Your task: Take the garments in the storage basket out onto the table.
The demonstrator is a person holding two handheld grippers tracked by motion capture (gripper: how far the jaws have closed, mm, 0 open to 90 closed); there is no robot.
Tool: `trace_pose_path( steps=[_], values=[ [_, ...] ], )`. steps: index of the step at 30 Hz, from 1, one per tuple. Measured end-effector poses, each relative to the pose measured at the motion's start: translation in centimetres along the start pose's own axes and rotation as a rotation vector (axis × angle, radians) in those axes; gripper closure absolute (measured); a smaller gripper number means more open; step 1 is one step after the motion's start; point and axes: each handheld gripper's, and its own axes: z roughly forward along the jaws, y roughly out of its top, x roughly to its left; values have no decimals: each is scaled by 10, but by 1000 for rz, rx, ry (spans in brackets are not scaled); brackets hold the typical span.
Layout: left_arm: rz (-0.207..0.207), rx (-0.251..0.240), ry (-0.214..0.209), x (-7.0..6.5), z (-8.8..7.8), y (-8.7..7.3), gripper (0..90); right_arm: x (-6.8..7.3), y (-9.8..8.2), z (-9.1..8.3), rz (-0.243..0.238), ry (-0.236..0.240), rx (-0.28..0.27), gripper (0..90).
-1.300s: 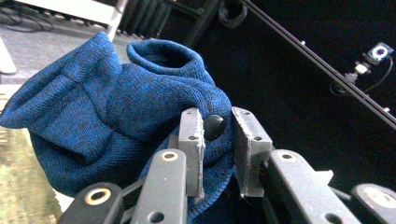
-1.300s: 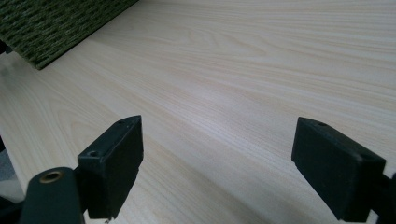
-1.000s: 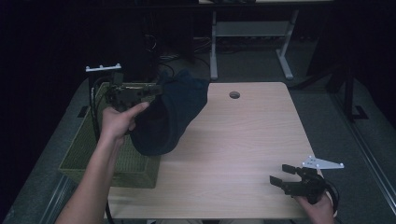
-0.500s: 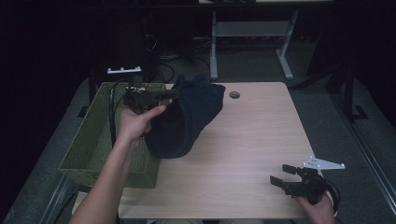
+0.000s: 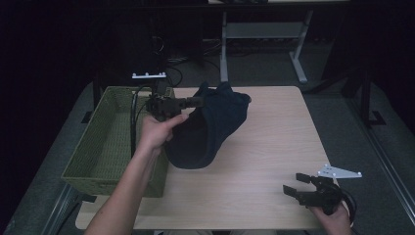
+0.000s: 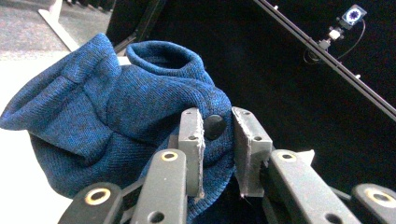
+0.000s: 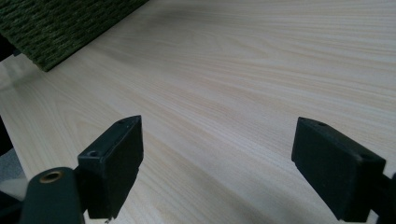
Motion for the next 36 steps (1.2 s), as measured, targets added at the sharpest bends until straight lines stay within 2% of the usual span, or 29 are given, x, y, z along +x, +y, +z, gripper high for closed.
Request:
trace_pose_path(
  steps=[4, 13, 17, 21, 27, 36],
  values=[
    [12, 18, -11, -3, 10, -4, 750, 0, 0, -1, 0, -1, -4, 163],
    [-7, 43, -36, -5, 36, -17, 749, 0, 0, -2, -3, 0, -9, 163],
    [-11, 71, -28, 0, 50, -25, 749, 0, 0, -3, -4, -4, -8, 163],
    [-45, 89, -18, 10, 64, -38, 749, -1, -1, -4, -6, -9, -5, 163],
    [-46, 120, 5, 14, 78, -49, 748, -1, -1, -4, -10, -7, -5, 163],
    [-77, 161, 15, 24, 101, -66, 747, 0, -1, -3, -13, -4, -1, 163]
  ],
)
